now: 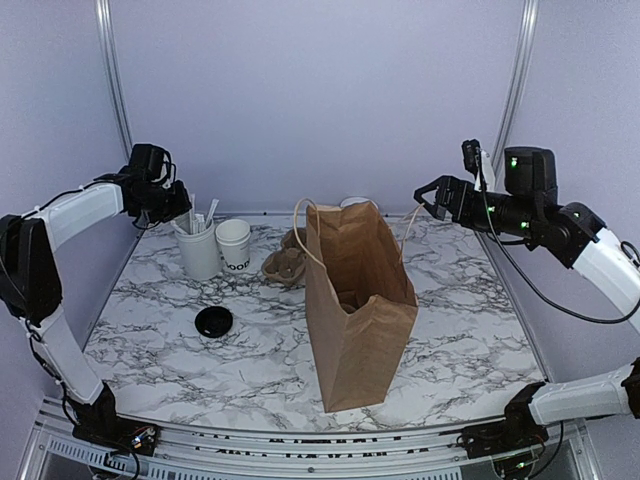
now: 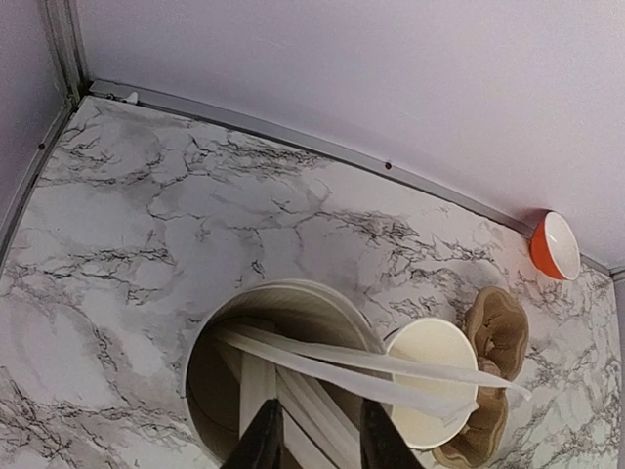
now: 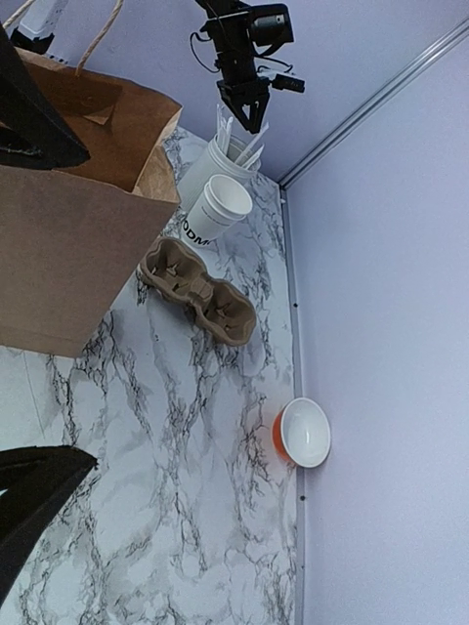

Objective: Pack the takeout coffee

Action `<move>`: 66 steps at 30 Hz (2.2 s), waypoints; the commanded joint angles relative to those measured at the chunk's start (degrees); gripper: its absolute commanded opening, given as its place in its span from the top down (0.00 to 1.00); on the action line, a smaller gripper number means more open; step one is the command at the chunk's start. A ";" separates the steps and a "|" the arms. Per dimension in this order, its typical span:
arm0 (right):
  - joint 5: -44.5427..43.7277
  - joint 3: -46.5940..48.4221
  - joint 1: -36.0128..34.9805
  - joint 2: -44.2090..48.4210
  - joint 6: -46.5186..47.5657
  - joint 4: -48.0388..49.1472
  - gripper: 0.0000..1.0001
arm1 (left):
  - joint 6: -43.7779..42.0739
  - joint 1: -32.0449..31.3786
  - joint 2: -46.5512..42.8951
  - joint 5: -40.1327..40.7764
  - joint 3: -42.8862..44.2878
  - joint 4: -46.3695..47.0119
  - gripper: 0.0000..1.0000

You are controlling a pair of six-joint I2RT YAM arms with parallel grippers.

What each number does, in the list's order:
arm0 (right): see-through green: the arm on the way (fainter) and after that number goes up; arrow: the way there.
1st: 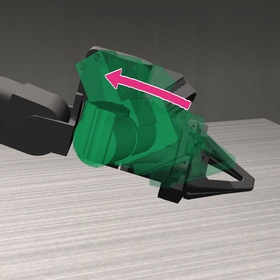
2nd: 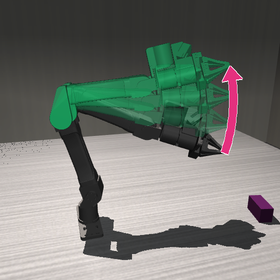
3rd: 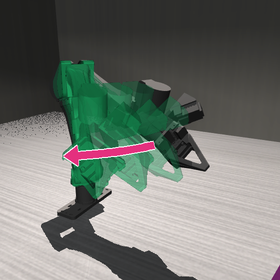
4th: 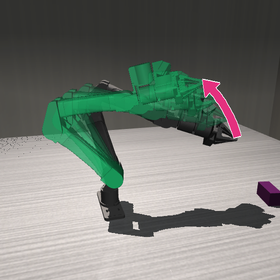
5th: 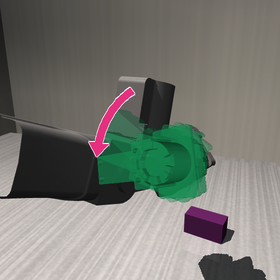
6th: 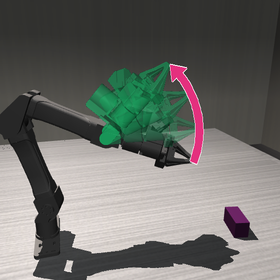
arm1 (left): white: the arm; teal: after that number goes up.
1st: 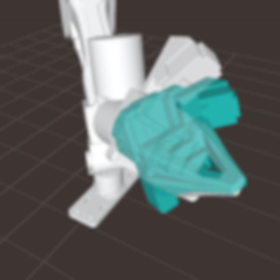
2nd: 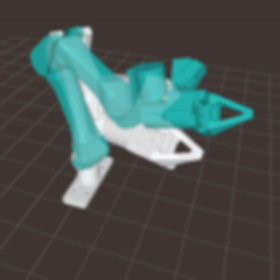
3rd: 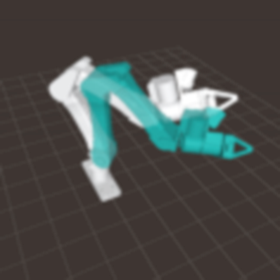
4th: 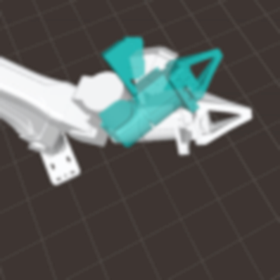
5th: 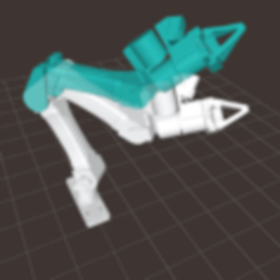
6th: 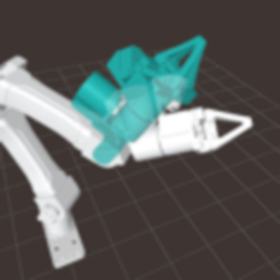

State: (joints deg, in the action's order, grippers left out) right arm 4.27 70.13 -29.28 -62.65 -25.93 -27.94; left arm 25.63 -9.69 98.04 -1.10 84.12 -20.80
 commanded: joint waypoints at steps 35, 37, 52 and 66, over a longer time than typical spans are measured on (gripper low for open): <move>1.54 0.35 0.53 -1.35 -0.52 -1.22 0.05 | 0.92 -1.73 -14.95 0.85 -9.87 -1.49 0.72; 1.76 0.58 0.52 -1.73 -0.52 -1.26 0.05 | 1.17 -1.77 -16.82 0.27 -11.83 -1.91 0.72; 1.96 0.45 0.52 -2.67 -0.61 -0.88 0.06 | 4.70 -1.89 -17.65 -0.89 -14.56 -4.80 0.77; 1.88 0.57 0.54 -2.74 -0.68 -0.80 0.06 | 6.41 -1.90 -14.10 -2.32 -12.32 -3.46 0.78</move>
State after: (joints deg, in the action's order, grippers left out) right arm 5.96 69.80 -29.28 -65.25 -26.35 -29.10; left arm 31.35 -11.42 82.72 -2.57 70.11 -24.45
